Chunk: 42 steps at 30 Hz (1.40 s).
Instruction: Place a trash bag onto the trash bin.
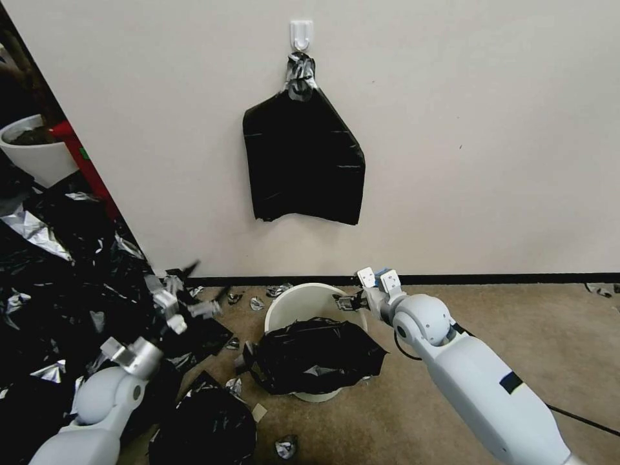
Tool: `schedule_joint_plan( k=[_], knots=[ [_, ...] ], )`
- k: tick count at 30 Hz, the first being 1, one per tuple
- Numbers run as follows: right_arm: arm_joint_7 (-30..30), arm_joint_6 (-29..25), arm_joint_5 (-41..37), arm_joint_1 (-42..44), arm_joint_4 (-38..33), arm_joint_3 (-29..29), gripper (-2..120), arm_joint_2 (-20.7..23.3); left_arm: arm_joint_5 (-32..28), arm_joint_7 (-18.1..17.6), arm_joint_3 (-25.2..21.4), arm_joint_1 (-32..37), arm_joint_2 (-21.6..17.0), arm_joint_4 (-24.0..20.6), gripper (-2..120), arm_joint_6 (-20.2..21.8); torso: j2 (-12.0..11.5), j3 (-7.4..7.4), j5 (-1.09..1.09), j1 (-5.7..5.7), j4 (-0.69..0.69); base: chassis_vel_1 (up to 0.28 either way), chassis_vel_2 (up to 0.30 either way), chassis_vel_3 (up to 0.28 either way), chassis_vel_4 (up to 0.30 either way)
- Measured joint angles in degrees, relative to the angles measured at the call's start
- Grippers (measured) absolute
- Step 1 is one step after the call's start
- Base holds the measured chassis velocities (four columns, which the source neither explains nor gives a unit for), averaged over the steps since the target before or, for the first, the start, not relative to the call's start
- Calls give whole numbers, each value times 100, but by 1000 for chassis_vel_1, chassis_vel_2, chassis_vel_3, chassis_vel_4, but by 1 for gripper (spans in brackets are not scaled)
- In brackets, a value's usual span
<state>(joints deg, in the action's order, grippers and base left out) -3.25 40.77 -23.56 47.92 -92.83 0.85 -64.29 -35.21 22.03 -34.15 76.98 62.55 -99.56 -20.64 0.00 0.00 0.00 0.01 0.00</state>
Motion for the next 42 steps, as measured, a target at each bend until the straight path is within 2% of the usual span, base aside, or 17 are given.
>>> schedule_joint_plan(
  k=[2,5,7,11,14,15,16,18,19,20,24,25,29,33,36,39,42],
  knots=[
    [-103,0,92,6,9,35,64,17,-32,-307,-19,-10,37,-236,100,167,0,0,0,0,0,0,0,0,0],
    [-98,-5,146,59,-2,45,55,20,-35,-394,-41,-16,37,-366,100,223,0,0,1,0,0,0,0,0,0],
    [159,-27,84,140,-77,80,45,23,-16,-457,-45,5,37,-470,100,252,0,-1,1,0,0,0,0,0,0],
    [535,-40,-99,228,-199,125,37,35,46,-540,-45,30,64,-531,100,265,0,-1,1,0,0,0,0,0,0],
    [1614,-36,-747,482,-575,212,22,67,156,-731,-30,64,120,-568,100,292,0,-1,-1,0,0,0,0,0,0],
    [2201,-59,-1059,615,-732,247,17,66,187,-825,-20,71,138,-585,100,316,0,-1,-1,-1,1,0,0,0,0],
    [2201,-59,-1059,615,-732,247,17,66,187,-825,-20,71,138,-585,100,316,0,-1,-1,-1,1,0,0,0,0],
    [3454,-554,-1587,928,-931,333,10,-24,246,-1037,5,78,211,-648,100,404,0,-1,0,-1,0,0,0,0,0],
    [4252,-956,-1880,1153,-1014,354,10,-139,295,-1182,41,78,273,-705,100,463,0,-1,0,-1,0,0,0,0,0],
    [4252,-956,-1880,1153,-1014,354,10,-139,295,-1182,41,78,273,-705,100,463,0,-1,0,-1,0,0,0,0,0],
    [5835,-2178,-2526,1735,-1304,242,10,-473,480,-1379,173,120,433,-805,100,551,0,-1,0,-1,0,0,0,0,0],
    [5835,-2178,-2526,1735,-1304,242,10,-473,480,-1379,173,120,433,-805,100,551,0,-1,0,-1,0,0,0,0,0],
    [6841,-3110,-2841,2098,-1644,0,8,-869,655,-1490,294,139,551,-867,100,667,0,-1,-1,-1,0,0,0,0,0],
    [7316,-3537,-2571,2150,-1545,-61,8,-1184,754,-1586,387,95,626,-890,100,753,0,-1,-1,-1,0,0,0,0,0],
    [7541,-3575,-2420,2151,-1497,-51,8,-1338,803,-1609,434,91,676,-906,100,772,0,-1,0,-1,0,0,0,0,0],
    [7540,-3548,-2376,2180,-1530,-31,9,-1373,834,-1612,460,100,693,-906,100,777,0,-1,0,-1,0,0,0,0,0],
    [7455,-3494,-2272,2235,-1606,18,19,-1345,846,-1616,464,100,692,-876,100,777,0,-1,1,-1,0,0,0,0,0]
  ],
)
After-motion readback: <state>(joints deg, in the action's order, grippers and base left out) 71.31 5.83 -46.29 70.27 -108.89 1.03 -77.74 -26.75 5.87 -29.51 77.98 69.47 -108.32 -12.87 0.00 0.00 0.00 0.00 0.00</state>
